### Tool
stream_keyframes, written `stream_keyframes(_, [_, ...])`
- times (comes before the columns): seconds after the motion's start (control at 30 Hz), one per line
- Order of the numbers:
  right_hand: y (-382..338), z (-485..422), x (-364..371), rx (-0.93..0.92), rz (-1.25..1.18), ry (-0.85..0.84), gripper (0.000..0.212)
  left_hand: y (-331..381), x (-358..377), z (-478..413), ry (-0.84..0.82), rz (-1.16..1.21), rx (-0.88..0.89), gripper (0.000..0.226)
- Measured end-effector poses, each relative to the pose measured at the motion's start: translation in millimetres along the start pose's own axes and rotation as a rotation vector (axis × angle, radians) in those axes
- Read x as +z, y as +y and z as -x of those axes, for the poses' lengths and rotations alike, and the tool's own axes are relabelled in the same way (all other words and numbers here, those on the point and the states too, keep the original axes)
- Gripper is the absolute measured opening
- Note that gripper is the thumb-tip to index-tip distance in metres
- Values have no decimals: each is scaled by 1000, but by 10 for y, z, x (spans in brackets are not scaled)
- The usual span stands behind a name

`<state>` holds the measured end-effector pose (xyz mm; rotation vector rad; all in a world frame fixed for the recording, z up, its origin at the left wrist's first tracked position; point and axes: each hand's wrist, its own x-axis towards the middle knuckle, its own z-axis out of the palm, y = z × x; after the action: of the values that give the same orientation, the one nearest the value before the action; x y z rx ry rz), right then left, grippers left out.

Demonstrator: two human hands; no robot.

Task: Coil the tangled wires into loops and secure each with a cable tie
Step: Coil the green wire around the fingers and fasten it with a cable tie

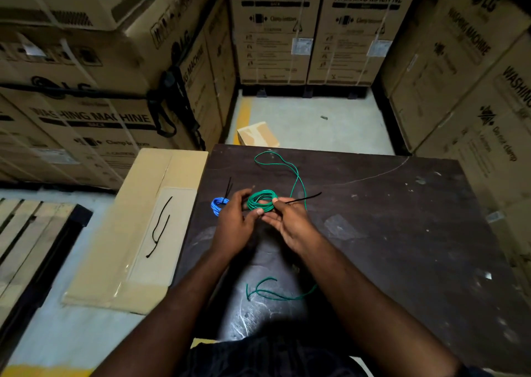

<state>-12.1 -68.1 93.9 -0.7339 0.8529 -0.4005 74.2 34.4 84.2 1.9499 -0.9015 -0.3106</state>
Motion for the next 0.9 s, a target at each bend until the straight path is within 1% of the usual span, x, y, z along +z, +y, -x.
stream_keyframes(0.17, [88,-27,93,57,-48,16,15,-182,-60,-21,28,-84,37,41])
stream_keyframes(0.3, [141,-71,118,96,-36,27,14,-349,-144,-26,7,-92,67,40])
stream_keyframes(0.4, [156,-106,128,83,3,42,16,-440,-171,-52,-40,-76,75,41])
stream_keyframes(0.47, [175,-141,143,26,65,52,15,-431,-172,-71,-50,-50,48,43])
stream_keyframes(0.53, [203,-198,162,-37,128,57,11,-424,-154,-81,-26,-21,16,45])
stream_keyframes(0.6, [233,-246,180,-72,134,57,7,-429,-131,-93,0,-56,7,48])
stream_keyframes(0.67, [250,-286,175,-85,123,67,8,-466,-108,-135,-6,-118,-23,49])
stream_keyframes(0.8, [326,-393,101,-76,139,113,12,-593,-36,-211,-47,-271,-48,40])
stream_keyframes(0.9, [396,-480,58,-68,175,179,13,-641,44,-254,-73,-255,-129,36])
